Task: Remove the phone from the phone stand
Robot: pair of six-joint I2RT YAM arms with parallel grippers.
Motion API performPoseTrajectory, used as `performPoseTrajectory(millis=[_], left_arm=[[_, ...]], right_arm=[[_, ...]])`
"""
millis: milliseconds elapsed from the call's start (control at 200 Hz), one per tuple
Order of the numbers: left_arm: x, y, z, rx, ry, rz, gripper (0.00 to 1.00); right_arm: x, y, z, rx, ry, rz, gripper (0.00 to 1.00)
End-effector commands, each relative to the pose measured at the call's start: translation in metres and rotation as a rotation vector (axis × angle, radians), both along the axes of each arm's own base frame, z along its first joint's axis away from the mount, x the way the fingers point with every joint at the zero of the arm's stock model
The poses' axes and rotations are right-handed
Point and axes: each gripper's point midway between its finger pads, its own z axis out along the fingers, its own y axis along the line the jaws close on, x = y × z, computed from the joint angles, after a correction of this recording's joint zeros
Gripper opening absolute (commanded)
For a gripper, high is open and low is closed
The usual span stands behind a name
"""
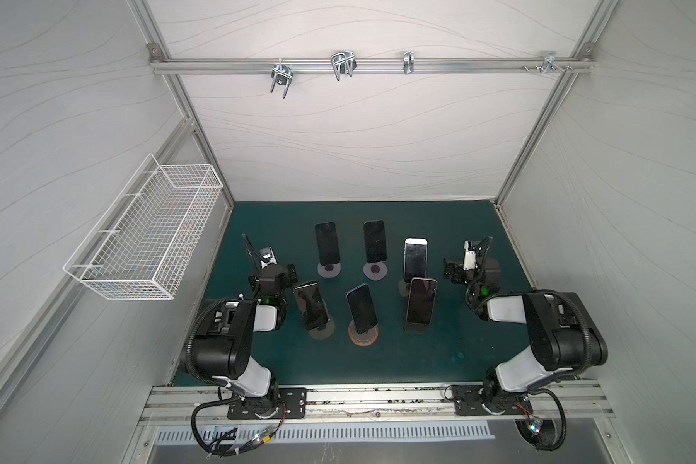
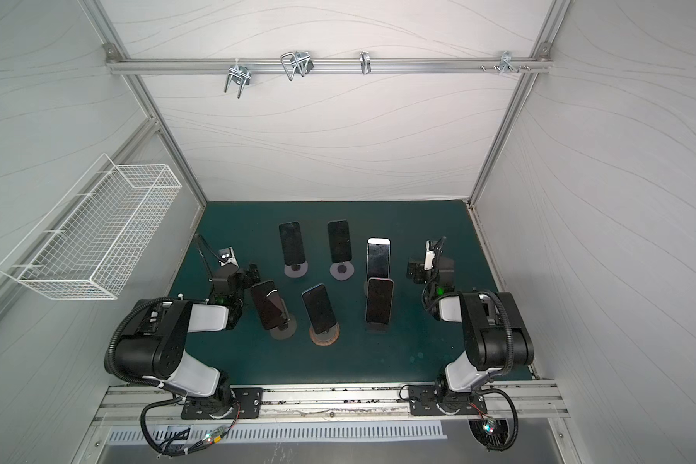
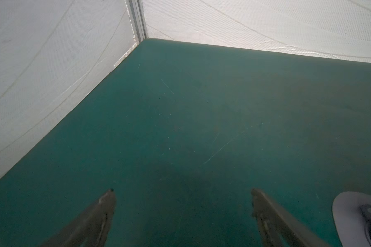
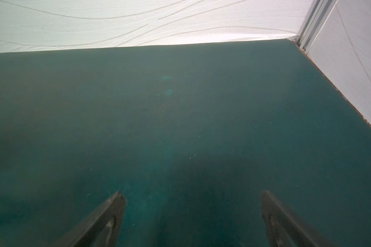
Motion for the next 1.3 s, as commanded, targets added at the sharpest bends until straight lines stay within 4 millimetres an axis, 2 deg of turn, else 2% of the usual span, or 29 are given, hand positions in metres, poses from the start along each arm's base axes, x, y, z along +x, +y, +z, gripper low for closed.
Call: performPoseTrajectory(millis=[0, 605, 775, 890, 920, 991, 1086, 1111, 1196, 1296], left_arm=[[0.012, 0.001, 0.018, 0.010, -0.068, 0.008, 1.00], [0.012, 0.001, 0.018, 0.012, -0.068, 0.008, 1.00], [0.015, -0.010, 0.019, 0.022, -0.068, -0.047, 1.00], [0.015, -0.016, 0.022, 0.009, -0.056, -0.093, 0.99], [0.017, -0.016, 0.029, 0.009, -0.063, -0.100, 0.99], [0.017, -0.015, 0.033, -0.022, 0.030, -0.109, 0.99], [0.017, -0.004, 0.045, -0.118, 0.042, -0.122, 0.99], [0.013, -0.001, 0.041, -0.140, 0.080, -0.126, 0.99], [0.011, 0.006, 0.048, -0.203, 0.138, -0.149, 0.99], [0.002, 0.008, 0.062, -0.189, 0.215, -0.165, 1.00]], right_arm=[[0.000, 0.002, -0.003, -0.026, 0.006, 0.011, 0.99], [0.000, 0.001, -0.003, -0.023, 0.009, 0.012, 0.99], [0.000, -0.001, -0.001, -0.022, -0.004, 0.003, 0.99], [-0.003, -0.028, 0.018, 0.011, 0.040, -0.135, 0.99], [-0.006, -0.034, 0.024, 0.033, 0.049, -0.162, 0.99], [-0.013, -0.037, 0.041, 0.066, 0.029, -0.180, 0.99], [-0.021, -0.034, 0.064, 0.103, 0.032, -0.185, 0.99], [-0.023, -0.033, 0.068, 0.108, 0.038, -0.190, 0.99], [-0.033, -0.029, 0.089, 0.132, 0.057, -0.193, 0.99], [-0.048, -0.019, 0.116, 0.165, 0.078, -0.178, 0.99]])
